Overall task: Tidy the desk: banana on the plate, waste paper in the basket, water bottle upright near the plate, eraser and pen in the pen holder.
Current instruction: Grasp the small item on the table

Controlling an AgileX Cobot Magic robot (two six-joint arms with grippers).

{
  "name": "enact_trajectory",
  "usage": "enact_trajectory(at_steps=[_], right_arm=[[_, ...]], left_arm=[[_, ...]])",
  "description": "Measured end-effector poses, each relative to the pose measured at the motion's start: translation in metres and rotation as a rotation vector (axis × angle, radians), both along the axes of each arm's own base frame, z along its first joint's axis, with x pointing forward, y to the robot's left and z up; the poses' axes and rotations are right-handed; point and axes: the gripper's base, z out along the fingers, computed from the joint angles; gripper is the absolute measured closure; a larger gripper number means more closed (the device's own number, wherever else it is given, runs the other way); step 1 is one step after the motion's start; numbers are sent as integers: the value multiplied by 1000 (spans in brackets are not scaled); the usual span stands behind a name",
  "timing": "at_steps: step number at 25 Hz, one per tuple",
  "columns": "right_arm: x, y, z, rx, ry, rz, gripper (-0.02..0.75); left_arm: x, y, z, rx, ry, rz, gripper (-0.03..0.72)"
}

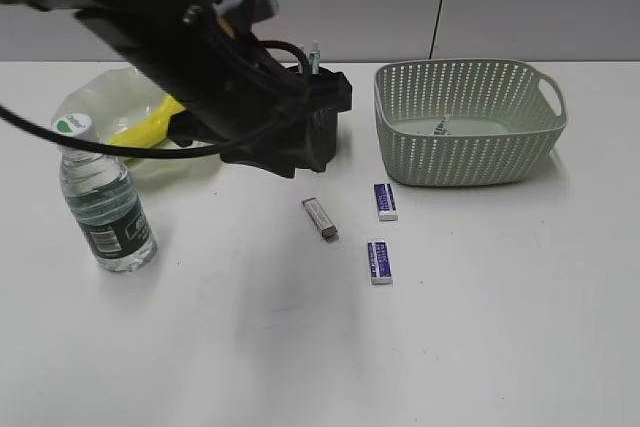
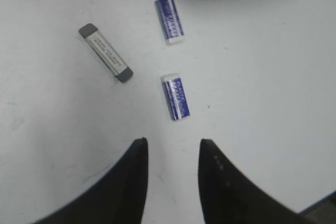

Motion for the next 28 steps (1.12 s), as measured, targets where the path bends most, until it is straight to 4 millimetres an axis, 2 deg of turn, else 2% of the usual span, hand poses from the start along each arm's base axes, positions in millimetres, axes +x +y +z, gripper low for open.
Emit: enact_trajectory(at_steps=[2,6,12,16,24,26,28], right_arm=[[0,0,0,0,0,0,505],[0,0,0,0,0,0,505],[0,0,0,-1,-1,1,504],[0,0,0,-1,-1,1,504],[0,0,0,-1,-1,1,505],[0,0,0,-1,-1,1,505],[0,0,0,-1,-1,1,505]], left_arm=[[20,-15,-20,50,79,52,442],[47,-35,-45,123,188,133,428],[74,-50,-75,219,256,233,309],[84,-59,-94,225,278,267,288],[94,-63,-120,265,284,297,297],[95,-63,-123,276,271,294,354],[96,-62,-125,287,261,292,442]])
